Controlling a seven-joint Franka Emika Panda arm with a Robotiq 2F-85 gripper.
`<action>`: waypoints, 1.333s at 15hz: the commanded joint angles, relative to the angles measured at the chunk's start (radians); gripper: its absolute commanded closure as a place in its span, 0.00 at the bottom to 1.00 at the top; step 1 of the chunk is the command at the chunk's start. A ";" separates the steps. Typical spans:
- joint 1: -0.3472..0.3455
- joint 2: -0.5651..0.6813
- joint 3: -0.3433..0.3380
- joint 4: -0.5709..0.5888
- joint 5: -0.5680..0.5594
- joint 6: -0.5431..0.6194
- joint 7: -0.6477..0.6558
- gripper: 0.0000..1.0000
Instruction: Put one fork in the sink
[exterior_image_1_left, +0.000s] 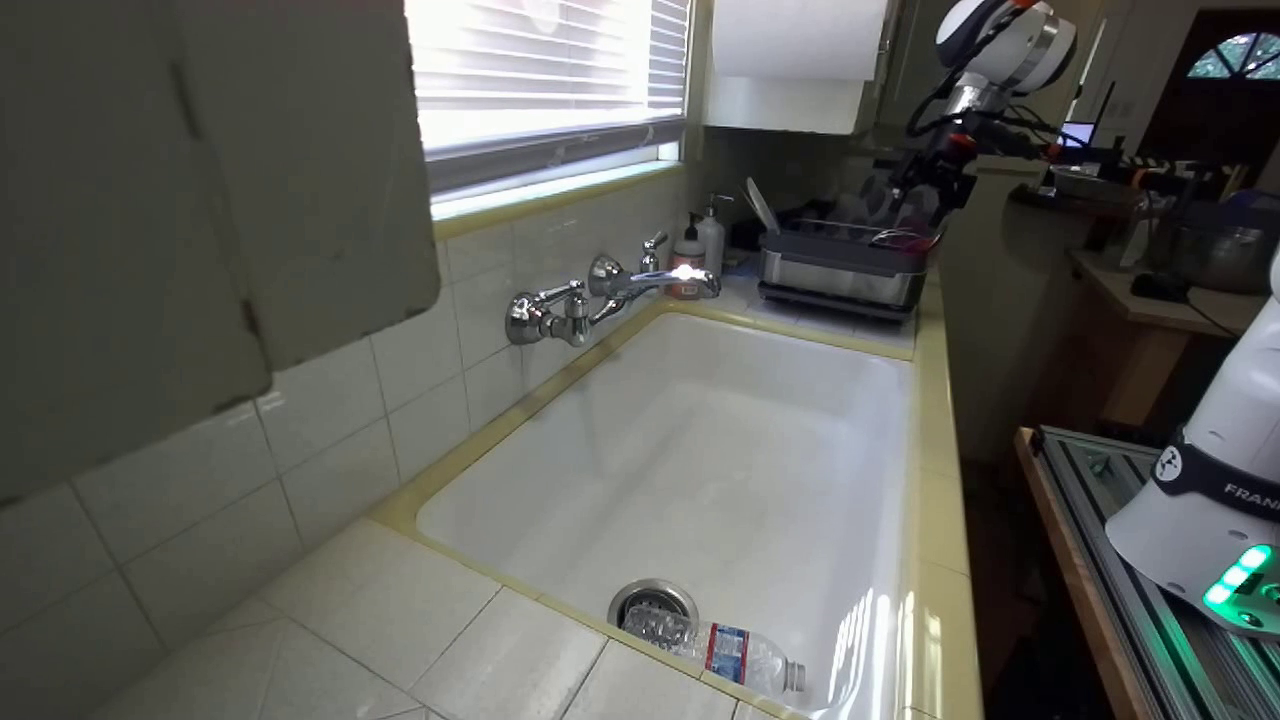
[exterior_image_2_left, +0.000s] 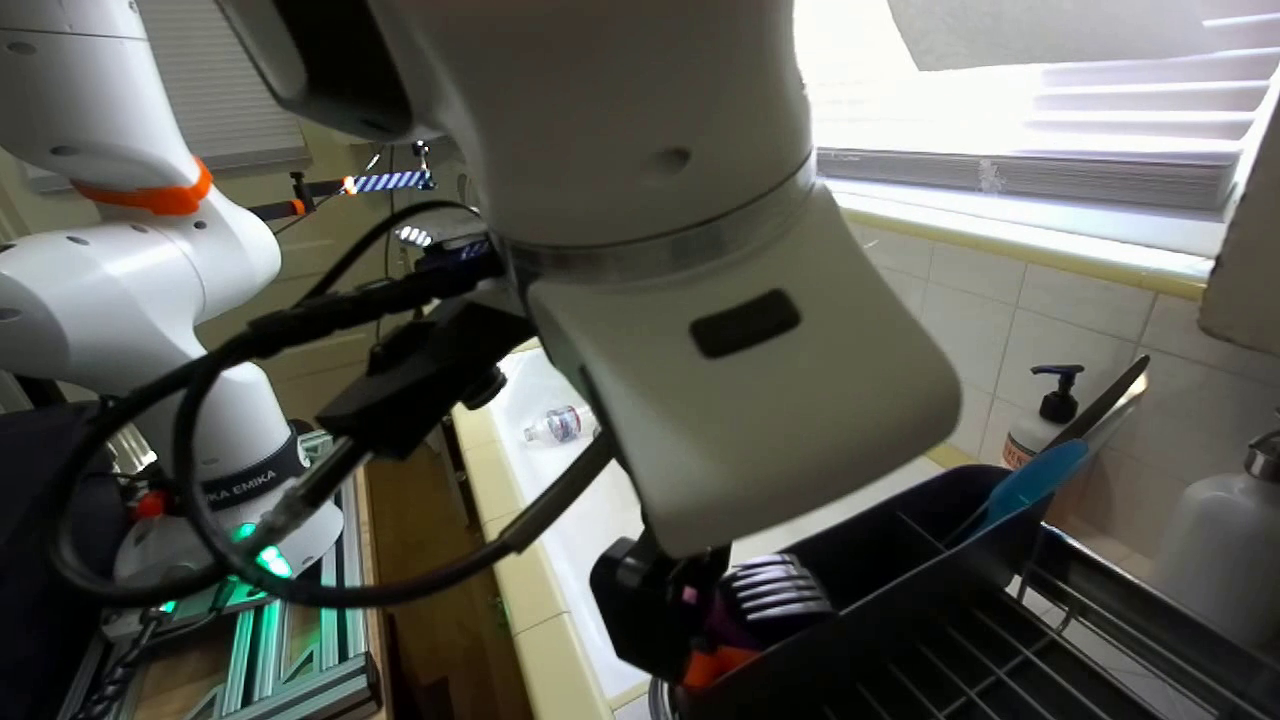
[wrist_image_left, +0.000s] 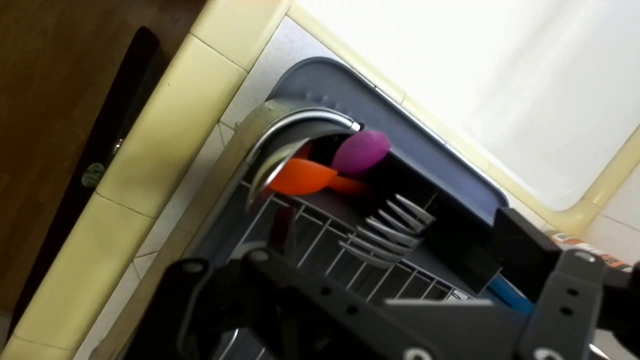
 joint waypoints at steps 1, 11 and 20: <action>-0.019 -0.015 0.012 -0.048 0.095 0.050 -0.016 0.00; -0.018 -0.004 0.027 -0.040 0.161 0.123 -0.059 0.00; -0.013 0.022 0.040 -0.031 0.120 0.124 -0.061 0.00</action>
